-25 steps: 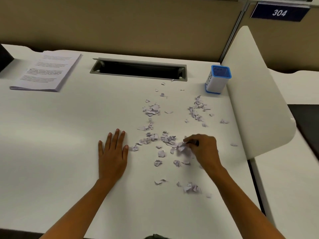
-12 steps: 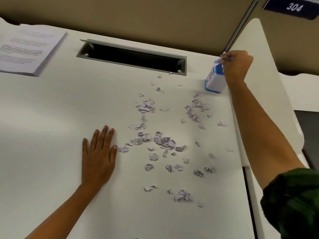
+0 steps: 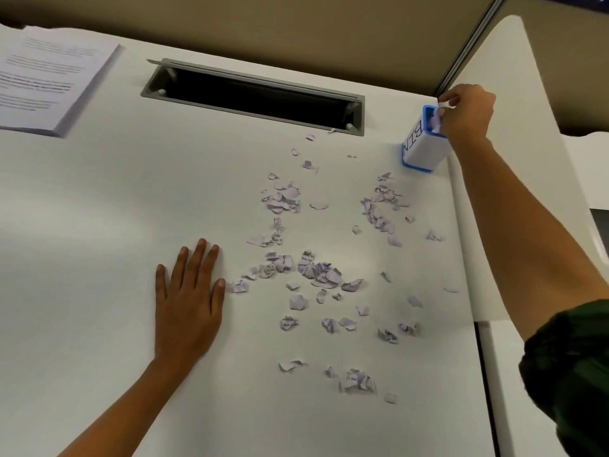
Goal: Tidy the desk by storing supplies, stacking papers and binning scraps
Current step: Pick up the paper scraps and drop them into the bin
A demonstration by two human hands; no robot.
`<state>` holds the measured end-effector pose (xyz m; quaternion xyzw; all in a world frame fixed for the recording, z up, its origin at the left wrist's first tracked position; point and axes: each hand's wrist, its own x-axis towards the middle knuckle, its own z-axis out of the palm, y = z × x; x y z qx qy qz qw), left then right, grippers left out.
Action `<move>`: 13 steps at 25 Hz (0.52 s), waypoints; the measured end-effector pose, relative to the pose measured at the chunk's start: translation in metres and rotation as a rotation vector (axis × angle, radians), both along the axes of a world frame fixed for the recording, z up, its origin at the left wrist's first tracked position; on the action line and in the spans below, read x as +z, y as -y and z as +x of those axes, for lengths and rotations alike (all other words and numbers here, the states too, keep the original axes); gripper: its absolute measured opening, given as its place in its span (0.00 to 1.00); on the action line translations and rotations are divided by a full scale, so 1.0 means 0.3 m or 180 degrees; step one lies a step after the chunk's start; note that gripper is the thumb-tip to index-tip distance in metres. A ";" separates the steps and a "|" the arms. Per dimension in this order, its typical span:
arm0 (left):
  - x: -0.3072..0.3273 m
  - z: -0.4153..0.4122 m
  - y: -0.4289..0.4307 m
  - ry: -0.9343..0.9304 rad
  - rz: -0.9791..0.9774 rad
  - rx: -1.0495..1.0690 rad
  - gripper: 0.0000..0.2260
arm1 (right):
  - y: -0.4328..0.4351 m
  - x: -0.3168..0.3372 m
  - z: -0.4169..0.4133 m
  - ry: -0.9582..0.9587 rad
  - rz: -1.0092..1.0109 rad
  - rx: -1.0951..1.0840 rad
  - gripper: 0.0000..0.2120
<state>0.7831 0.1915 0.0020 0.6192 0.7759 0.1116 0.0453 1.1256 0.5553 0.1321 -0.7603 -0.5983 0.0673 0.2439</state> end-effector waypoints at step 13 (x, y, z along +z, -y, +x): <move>0.005 0.000 0.002 0.0039 -0.0032 0.0022 0.25 | 0.075 -0.168 -0.364 -0.0045 0.0380 0.1496 0.12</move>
